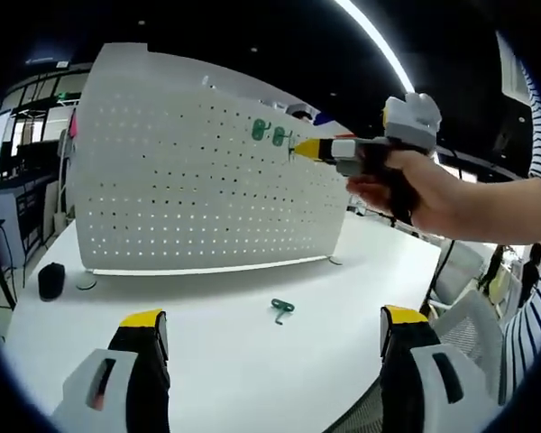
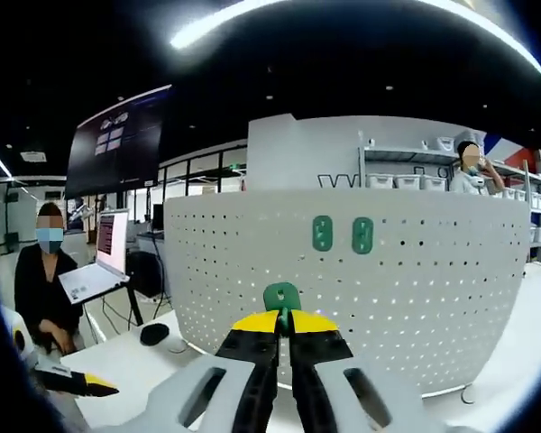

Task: Insert the hook assembly into the mounting plate slot until the hook locks in place.

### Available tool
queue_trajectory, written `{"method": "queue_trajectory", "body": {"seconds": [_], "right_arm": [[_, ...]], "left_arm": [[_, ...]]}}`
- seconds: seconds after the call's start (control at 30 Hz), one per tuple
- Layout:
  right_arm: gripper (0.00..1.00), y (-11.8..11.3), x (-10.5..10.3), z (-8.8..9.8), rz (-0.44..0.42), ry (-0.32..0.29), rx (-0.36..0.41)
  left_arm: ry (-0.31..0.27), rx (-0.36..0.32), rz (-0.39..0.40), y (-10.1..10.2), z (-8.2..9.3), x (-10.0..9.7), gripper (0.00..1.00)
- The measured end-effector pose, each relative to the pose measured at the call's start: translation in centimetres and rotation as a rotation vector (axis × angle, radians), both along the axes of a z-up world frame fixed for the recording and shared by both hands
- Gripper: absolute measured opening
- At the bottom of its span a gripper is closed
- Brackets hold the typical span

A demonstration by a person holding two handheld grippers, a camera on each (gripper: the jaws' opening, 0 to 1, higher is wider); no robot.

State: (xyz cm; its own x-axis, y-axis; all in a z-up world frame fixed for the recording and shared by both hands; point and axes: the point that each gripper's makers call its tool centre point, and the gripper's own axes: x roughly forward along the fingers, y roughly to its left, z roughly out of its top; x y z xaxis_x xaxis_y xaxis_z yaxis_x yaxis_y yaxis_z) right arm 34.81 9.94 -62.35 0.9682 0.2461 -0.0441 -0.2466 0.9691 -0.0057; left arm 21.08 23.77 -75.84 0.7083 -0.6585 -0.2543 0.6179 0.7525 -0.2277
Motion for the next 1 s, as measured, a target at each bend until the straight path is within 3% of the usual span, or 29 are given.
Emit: {"method": "queue_trajectory", "body": {"seconds": [0.4, 1.0], "right_arm": [[0.00, -3.3, 2.4, 1.1, -0.092, -0.039, 0.051], [0.00, -6.1, 4.7, 2.1, -0.170, -0.079, 0.129]], "left_arm": [[-0.002, -0.007, 0.013, 0.1, 0.1, 0.2, 1.00], [0.014, -0.008, 0.024, 0.3, -0.1, 0.3, 1.00]]}}
